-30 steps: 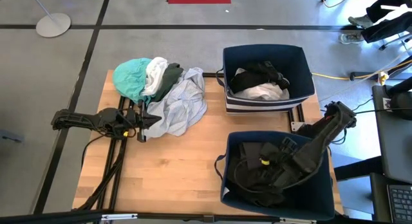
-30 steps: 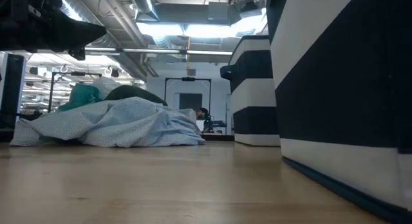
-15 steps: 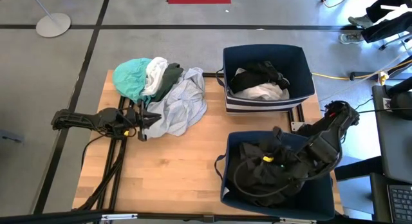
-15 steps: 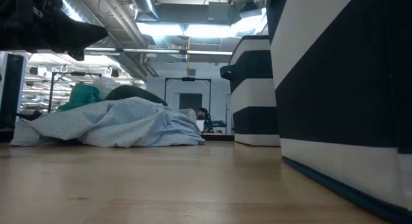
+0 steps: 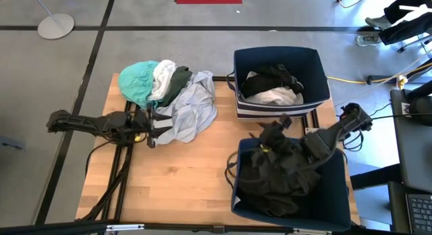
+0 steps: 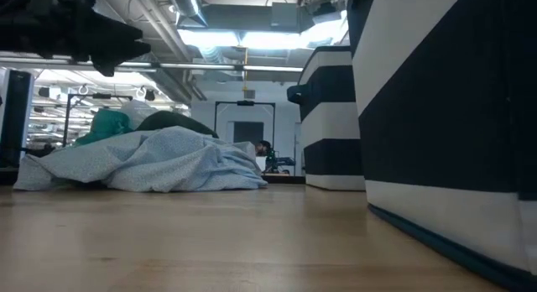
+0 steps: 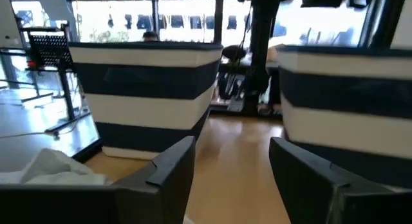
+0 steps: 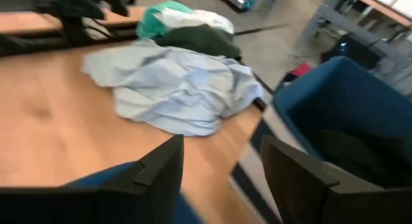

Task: Sort clothes
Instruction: Put the blue patient gown into the bottom blue laundry organizer

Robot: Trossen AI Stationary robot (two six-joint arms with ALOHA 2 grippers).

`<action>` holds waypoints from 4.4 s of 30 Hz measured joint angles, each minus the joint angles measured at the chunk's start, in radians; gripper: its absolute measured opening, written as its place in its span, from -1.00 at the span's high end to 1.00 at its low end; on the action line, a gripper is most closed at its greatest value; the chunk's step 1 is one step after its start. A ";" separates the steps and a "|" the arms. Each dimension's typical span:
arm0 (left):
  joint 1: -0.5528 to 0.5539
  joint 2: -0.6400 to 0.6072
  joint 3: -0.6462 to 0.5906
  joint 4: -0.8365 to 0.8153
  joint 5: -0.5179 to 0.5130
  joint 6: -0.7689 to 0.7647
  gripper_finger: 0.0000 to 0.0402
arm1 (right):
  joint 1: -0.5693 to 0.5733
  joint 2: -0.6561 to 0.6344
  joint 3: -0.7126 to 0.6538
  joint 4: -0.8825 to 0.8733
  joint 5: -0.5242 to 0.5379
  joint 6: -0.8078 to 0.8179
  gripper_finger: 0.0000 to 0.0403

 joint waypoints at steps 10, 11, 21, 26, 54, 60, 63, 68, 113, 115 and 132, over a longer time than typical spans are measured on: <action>0.063 0.386 0.261 -0.249 -0.164 -0.053 0.04 | -0.227 -0.075 0.000 0.009 -0.042 -0.326 -0.03; 0.079 0.423 0.291 -0.289 -0.164 -0.070 0.04 | -0.251 -0.080 0.000 0.009 -0.046 -0.351 -0.03; 0.246 0.713 0.444 -0.448 -0.157 -0.104 0.04 | -0.446 -0.086 0.000 0.056 -0.134 -0.559 -0.03; 0.325 0.813 0.444 -0.444 -0.042 -0.138 0.04 | -0.515 -0.088 0.001 0.127 -0.307 -0.688 -0.03; 0.105 1.199 0.442 -0.448 0.156 -0.351 0.04 | -0.533 -0.041 -0.088 0.497 -0.777 -0.865 -0.03; -0.045 1.182 0.439 -0.388 0.277 -0.358 0.04 | -0.533 0.009 -0.108 0.624 -0.823 -0.866 -0.03; -0.086 1.166 0.464 -0.412 0.292 -0.332 0.04 | -0.534 0.048 -0.108 0.695 -0.863 -0.868 -0.03; -0.091 1.075 0.536 -0.581 0.256 -0.333 0.04 | -0.534 0.122 -0.108 0.808 -0.870 -0.918 -0.03; -0.101 0.574 0.108 -0.364 -0.095 -0.612 0.04 | -0.586 0.582 -0.100 1.003 -1.071 -0.942 -0.62; -0.101 0.574 0.077 -0.295 -0.095 -0.617 0.04 | -0.586 0.601 -0.100 1.006 -1.071 -0.949 -0.62; -0.100 0.574 -0.048 -0.064 -0.096 -0.665 0.04 | -0.585 0.712 -0.095 1.058 -0.990 -0.952 -0.56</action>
